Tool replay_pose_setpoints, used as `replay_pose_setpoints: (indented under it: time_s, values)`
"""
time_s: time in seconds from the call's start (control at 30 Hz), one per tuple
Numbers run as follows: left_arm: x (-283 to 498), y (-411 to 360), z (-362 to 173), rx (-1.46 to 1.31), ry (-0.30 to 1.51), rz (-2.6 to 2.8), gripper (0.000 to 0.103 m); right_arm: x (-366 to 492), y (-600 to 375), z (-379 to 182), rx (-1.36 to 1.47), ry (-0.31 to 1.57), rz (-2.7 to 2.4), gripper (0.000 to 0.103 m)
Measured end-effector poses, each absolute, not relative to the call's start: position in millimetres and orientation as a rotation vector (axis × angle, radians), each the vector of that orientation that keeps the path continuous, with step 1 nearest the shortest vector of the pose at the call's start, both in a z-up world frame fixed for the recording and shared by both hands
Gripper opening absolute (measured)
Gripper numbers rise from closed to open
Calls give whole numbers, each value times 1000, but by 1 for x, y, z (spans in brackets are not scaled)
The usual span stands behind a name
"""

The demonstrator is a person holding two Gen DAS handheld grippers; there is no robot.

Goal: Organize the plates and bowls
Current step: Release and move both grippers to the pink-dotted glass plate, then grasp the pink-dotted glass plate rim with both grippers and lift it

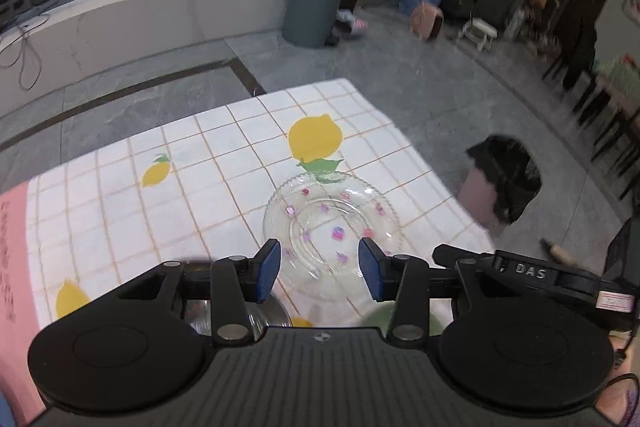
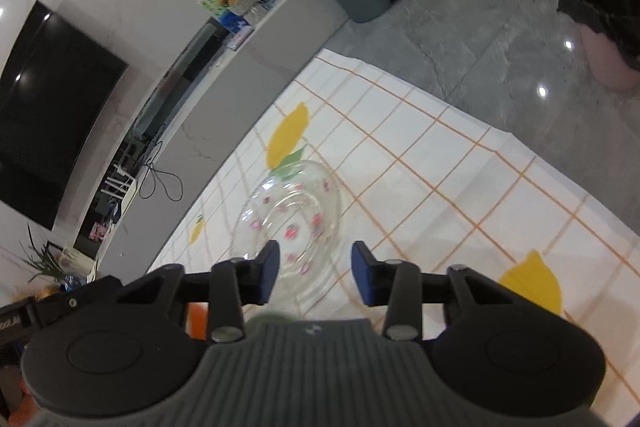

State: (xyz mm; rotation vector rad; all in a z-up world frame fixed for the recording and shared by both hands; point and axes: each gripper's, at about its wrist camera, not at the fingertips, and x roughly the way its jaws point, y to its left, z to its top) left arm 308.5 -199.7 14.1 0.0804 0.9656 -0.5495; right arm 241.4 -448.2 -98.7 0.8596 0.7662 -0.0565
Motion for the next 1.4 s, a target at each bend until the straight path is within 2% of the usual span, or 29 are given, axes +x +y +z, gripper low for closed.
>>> replay_pose_setpoints:
  time_s: [0.17, 0.33, 0.4, 0.47, 0.57, 0.73, 0.8, 0.87, 1.07, 1.17, 1.4]
  values:
    - [344, -223, -16, 240, 1070, -536, 51, 261, -452, -122, 887, 786, -33, 35]
    - [375, -228, -41, 234, 1172, -500, 50, 270, -461, -141, 916, 799, -30, 34]
    - [386, -230, -50, 247, 1197, -472, 47, 271, -464, -145, 934, 790, -14, 31]
    - [393, -232, -57, 266, 1224, -455, 39, 272, -467, -147, 946, 780, 1, 30]
    - [401, -235, -63, 256, 1267, -457, 37, 273, -470, -151, 961, 772, 16, 25]
    - [405, -241, -71, 262, 1283, -452, 33, 277, -470, -160, 1013, 764, 75, 23]
    - [405, -241, -72, 253, 1283, -462, 33, 280, -467, -163, 1015, 767, 95, 17]
    - [407, -242, -73, 237, 1287, -459, 29, 282, -465, -166, 1022, 773, 90, 5]
    - [407, -245, -72, 224, 1277, -449, 25, 280, -470, -176, 1095, 750, 107, 5]
    - [405, -243, -71, 221, 1265, -434, 19, 280, -468, -174, 1075, 751, 104, 4]
    - [394, -243, -59, 231, 1213, -430, 15, 279, -467, -170, 1044, 746, 94, 5]
